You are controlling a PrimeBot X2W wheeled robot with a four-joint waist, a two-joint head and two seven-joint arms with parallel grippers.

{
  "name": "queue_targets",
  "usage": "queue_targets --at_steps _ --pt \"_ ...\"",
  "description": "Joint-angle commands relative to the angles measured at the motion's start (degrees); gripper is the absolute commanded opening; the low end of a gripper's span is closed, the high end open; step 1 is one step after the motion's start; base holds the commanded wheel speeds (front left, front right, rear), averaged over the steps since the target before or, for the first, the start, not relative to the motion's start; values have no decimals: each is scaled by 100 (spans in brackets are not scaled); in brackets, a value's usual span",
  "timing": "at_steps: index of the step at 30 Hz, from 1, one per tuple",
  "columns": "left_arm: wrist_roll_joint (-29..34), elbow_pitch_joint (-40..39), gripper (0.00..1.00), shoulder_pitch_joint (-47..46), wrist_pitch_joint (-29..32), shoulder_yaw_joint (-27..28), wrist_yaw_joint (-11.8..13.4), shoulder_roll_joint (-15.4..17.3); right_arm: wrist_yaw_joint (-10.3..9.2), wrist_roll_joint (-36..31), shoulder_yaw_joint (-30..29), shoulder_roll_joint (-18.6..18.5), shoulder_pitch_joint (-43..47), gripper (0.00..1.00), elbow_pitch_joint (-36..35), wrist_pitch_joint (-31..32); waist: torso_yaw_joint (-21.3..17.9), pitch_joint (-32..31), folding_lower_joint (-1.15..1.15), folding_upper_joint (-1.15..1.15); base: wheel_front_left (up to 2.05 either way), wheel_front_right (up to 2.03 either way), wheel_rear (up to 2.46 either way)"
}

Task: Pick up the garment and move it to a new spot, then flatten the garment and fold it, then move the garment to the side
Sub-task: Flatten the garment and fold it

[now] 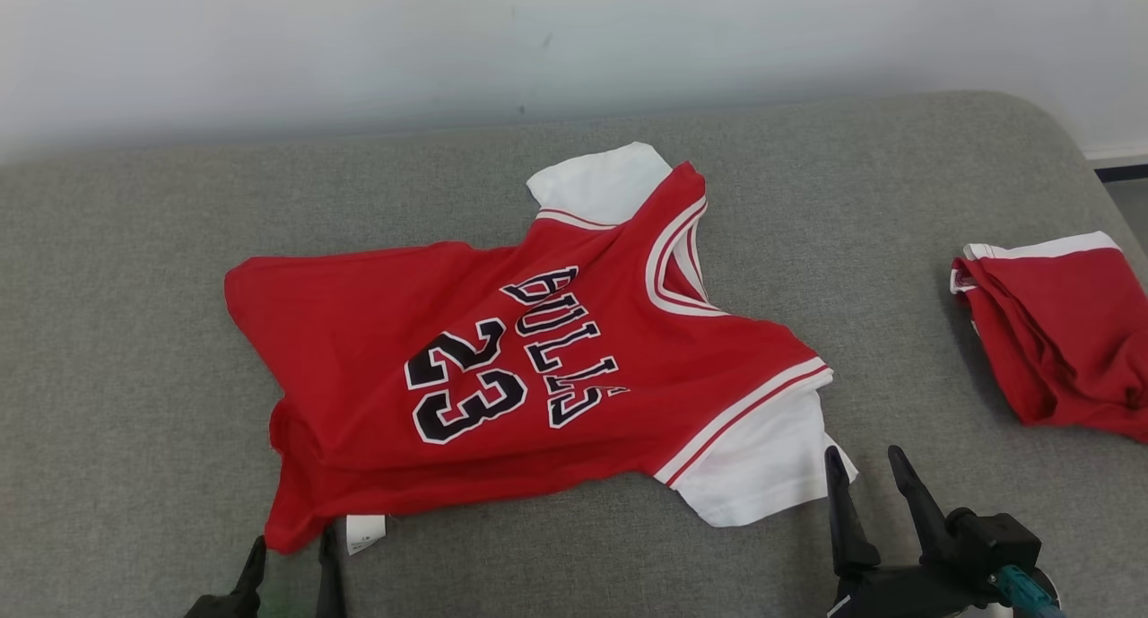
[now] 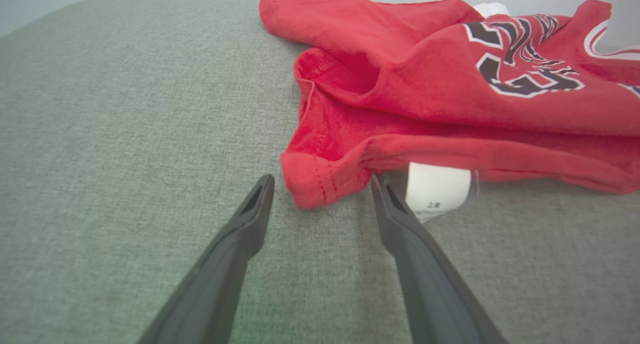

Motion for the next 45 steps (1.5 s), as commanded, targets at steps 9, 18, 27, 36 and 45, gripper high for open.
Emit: queue_targets --at_steps 9,18,27,36,45 --pt "93 -181 100 65 -16 62 -177 -2 -15 71 -10 -44 -34 100 15 2 26 65 -1 -1 0 0 0" --pt "160 -378 73 198 -16 -8 -379 -1 -15 104 6 -36 -5 100 15 2 108 72 -1 -1 0 0 0" --pt "122 -433 69 295 -16 -146 -453 5 -15 127 32 -16 -14 100 16 2 163 73 -1 -1 0 0 0" --pt "-4 -363 27 200 -16 -361 -440 103 -15 152 65 -26 -59 100 24 2 155 98 -1 -1 0 0 0" --pt "129 -192 0 -38 -16 -238 -440 65 -15 154 -51 -69 -125 100 146 2 147 199 -1 -1 0 0 0"
